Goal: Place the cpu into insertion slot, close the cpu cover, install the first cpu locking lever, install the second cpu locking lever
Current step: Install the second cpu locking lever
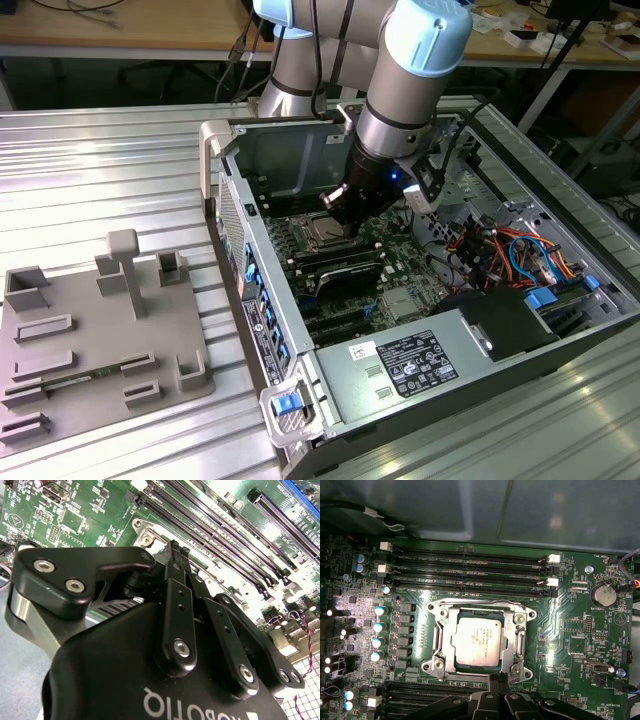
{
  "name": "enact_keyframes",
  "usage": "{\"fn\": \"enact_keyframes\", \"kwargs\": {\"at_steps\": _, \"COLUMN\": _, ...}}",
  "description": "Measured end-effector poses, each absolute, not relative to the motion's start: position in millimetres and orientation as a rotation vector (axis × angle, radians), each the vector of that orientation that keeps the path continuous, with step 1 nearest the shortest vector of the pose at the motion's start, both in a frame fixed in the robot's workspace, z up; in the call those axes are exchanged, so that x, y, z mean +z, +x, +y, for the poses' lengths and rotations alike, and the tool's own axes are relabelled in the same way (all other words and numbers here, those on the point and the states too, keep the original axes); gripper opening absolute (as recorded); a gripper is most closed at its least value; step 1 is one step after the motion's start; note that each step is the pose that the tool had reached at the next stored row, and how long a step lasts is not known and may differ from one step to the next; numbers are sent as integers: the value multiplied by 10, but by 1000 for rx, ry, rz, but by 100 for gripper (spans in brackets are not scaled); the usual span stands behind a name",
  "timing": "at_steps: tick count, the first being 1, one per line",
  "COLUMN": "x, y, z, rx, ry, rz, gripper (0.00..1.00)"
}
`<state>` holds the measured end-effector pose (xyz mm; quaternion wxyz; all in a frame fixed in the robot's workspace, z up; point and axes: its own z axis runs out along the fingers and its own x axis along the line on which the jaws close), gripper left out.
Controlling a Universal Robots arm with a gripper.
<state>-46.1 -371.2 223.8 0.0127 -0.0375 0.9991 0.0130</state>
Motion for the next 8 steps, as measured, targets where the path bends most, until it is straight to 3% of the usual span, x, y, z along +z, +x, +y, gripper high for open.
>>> {"fn": "enact_keyframes", "kwargs": {"at_steps": 8, "x": 2238, "y": -459, "z": -3712, "rx": 42, "ry": -116, "rz": 3114, "gripper": 11}}
